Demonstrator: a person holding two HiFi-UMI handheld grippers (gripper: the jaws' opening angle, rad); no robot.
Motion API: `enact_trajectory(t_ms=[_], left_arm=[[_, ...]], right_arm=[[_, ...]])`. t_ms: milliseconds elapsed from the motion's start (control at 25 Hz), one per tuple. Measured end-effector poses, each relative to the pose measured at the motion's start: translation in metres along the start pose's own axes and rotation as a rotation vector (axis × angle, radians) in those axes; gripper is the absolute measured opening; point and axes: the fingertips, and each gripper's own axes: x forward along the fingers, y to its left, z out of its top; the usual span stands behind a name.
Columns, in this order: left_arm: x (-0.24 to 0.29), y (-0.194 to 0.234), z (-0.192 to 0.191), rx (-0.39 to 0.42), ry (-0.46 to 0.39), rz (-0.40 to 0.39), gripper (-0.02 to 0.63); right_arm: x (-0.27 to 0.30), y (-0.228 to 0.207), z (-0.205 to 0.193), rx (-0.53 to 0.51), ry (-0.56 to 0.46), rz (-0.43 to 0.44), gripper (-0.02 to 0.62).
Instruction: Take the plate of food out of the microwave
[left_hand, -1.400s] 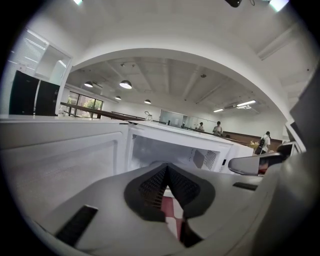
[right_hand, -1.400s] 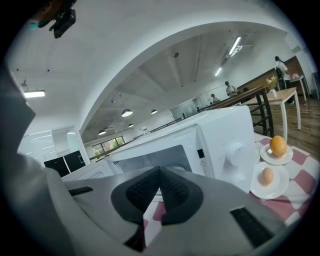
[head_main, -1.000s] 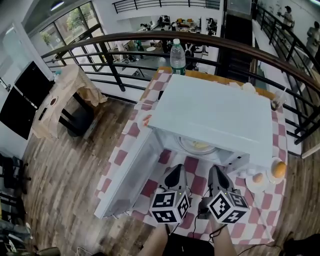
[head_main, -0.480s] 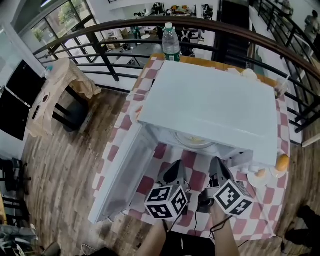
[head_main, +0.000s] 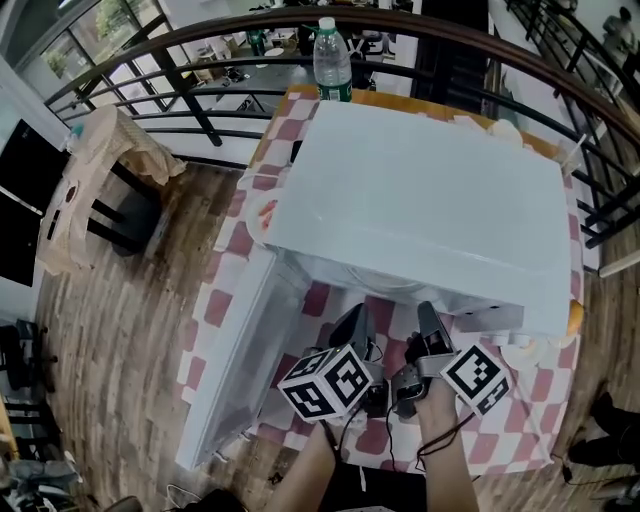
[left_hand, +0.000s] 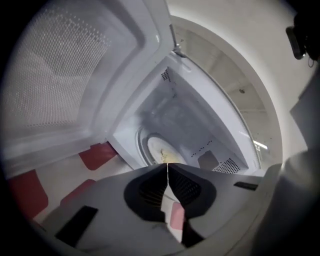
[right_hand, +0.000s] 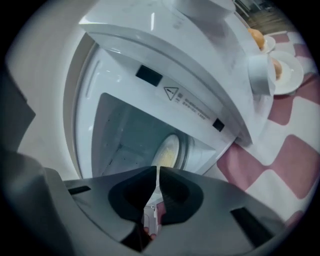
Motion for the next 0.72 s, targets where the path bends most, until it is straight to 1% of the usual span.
enact_trajectory(t_ms=[120,200,280,320,360,440,520,600,720], left_arm=[[0.008,0.006,0.003,-0.032,0.021,-0.004,0.038],[0.013,0.009,0.005,-0.053,0.029,-0.006,0.041],[0.019,0.011,0.005,-0.074,0.036,-0.009,0.049],[0.021,0.012,0.006,-0.080,0.039,-0.010,0.049],[0.023,0.013,0.007,-0.083,0.041,-0.011,0.049],[0.027,0.014,0.008,-0.082,0.046,-0.013,0.049],[0.029,0.015,0.007,-0.074,0.055,-0.016,0.049],[0.030,0.015,0.005,-0.059,0.070,-0.019,0.049],[0.030,0.018,0.004,-0.046,0.083,-0.020,0.049]], right_arm=[[0.010,-0.002,0.004,0.019,-0.011,-0.008,0.041],[0.014,-0.005,0.006,0.036,-0.018,-0.033,0.043],[0.016,-0.012,0.006,0.077,-0.020,-0.079,0.058],[0.018,-0.014,0.005,0.105,-0.020,-0.084,0.069],[0.022,-0.014,0.005,0.137,-0.023,-0.067,0.072],[0.030,-0.012,0.004,0.197,-0.030,-0.023,0.083],[0.032,-0.018,0.002,0.228,-0.031,-0.044,0.106],[0.032,-0.022,0.001,0.246,-0.032,-0.064,0.106],[0.038,-0.023,-0.001,0.268,-0.039,-0.069,0.106]])
